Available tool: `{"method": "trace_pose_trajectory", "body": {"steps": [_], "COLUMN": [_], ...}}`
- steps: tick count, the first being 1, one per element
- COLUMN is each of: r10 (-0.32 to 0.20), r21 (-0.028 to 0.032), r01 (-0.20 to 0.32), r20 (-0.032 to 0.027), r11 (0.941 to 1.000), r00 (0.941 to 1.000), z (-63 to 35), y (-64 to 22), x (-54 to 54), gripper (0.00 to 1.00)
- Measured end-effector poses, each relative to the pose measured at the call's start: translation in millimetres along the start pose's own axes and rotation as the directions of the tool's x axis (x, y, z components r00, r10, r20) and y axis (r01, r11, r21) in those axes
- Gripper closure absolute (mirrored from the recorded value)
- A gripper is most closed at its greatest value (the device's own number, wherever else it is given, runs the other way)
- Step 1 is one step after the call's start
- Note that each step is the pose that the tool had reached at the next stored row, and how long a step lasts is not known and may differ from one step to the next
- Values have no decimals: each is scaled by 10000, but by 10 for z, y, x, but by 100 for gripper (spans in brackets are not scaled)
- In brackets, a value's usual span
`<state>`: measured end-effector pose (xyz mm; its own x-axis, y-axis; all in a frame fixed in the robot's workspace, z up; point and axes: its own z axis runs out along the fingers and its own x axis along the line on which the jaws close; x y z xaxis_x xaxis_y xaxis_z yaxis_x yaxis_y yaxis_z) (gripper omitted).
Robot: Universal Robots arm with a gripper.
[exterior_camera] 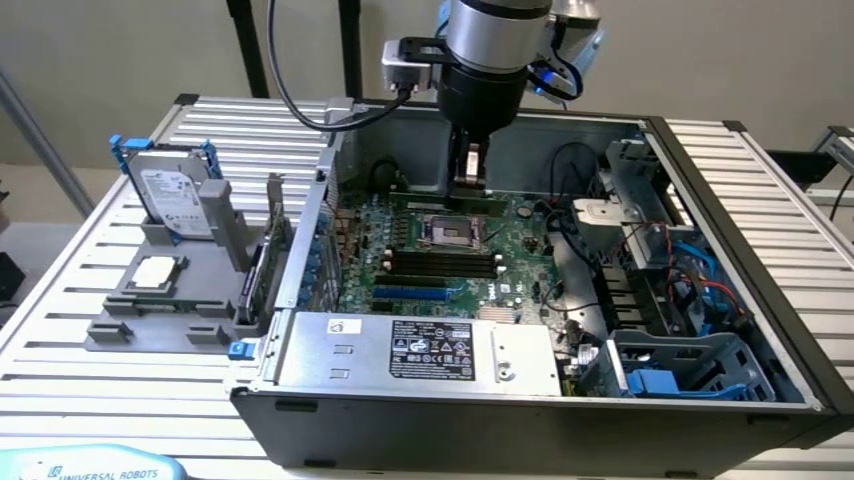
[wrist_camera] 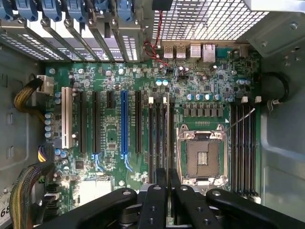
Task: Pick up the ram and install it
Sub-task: 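Insert the ram into the slot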
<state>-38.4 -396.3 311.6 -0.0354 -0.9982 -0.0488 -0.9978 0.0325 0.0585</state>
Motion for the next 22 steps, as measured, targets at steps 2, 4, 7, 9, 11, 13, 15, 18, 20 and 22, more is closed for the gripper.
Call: {"method": "trace_pose_trajectory", "body": {"steps": [2,4,7,9,11,13,15,18,20,22], "r10": [-21,-71,-124,-143,-160,-175,-188,-212,-242,-306], "r21": [0,-4,-6,-7,-8,-8,-9,-11,-13,-15], "r01": [21,71,124,143,160,175,188,212,242,306], "r20": [-1,-5,-7,-9,-9,-10,-11,-13,-20,-28], "r11": [10000,10000,9999,9999,9999,9998,9998,9998,9997,9995], "r00": [10000,10000,9999,9999,9999,9998,9998,9998,9997,9995], "z": [36,73,128,162,199,235,270,323,358,395], "y": [-2,-4,-8,-14,-21,-29,-41,-52,-56,-59], "x": [2,4,6,9,12,18,30,49,60,70], "gripper": [87,87,87,87,87,87,87,87,87,87]}}
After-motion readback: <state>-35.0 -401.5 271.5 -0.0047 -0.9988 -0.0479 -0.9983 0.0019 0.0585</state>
